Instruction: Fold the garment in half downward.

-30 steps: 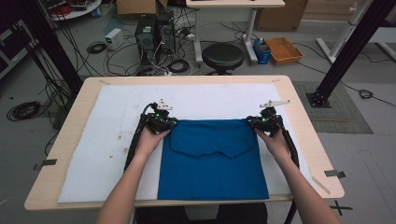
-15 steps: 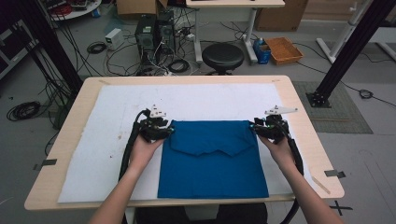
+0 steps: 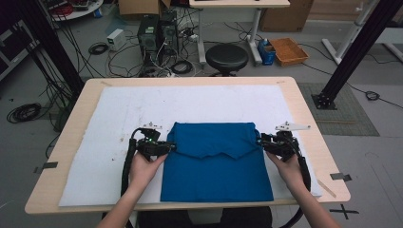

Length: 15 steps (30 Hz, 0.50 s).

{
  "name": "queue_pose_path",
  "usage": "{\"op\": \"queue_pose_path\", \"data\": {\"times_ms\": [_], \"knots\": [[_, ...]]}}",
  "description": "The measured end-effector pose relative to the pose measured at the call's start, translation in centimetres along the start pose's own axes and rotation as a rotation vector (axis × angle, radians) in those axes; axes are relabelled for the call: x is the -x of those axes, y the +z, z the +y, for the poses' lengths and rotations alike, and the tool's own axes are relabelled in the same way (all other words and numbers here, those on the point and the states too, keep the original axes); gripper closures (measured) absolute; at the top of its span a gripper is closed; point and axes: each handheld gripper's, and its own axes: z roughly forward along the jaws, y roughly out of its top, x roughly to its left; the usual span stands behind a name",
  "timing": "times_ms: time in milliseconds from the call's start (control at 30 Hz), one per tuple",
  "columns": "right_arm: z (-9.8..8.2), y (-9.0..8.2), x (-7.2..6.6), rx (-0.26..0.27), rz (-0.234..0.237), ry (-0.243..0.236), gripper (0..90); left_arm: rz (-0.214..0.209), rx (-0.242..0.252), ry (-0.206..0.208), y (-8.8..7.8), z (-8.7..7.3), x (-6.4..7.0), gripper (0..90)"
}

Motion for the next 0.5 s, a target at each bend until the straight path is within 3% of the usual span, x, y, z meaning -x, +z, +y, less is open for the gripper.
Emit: {"op": "queue_pose_path", "data": {"times_ms": [133, 233, 500], "knots": [[-0.2, 0.1, -0.1, -0.004, -0.002, -0.003, 66.6, 0.0, -0.019, -0.012, 0.5, 0.1, 0.2, 69.1], [-0.2, 0.1, -0.1, -0.003, -0.003, -0.001, 66.4, 0.008, -0.035, 0.002, 0.7, 0.1, 0.5, 67.7], [-0.3, 0.0, 0.2, -0.005, -0.007, 0.007, 68.6, 0.014, -0.022, 0.032, 0.7, 0.1, 1.0, 82.6]]}}
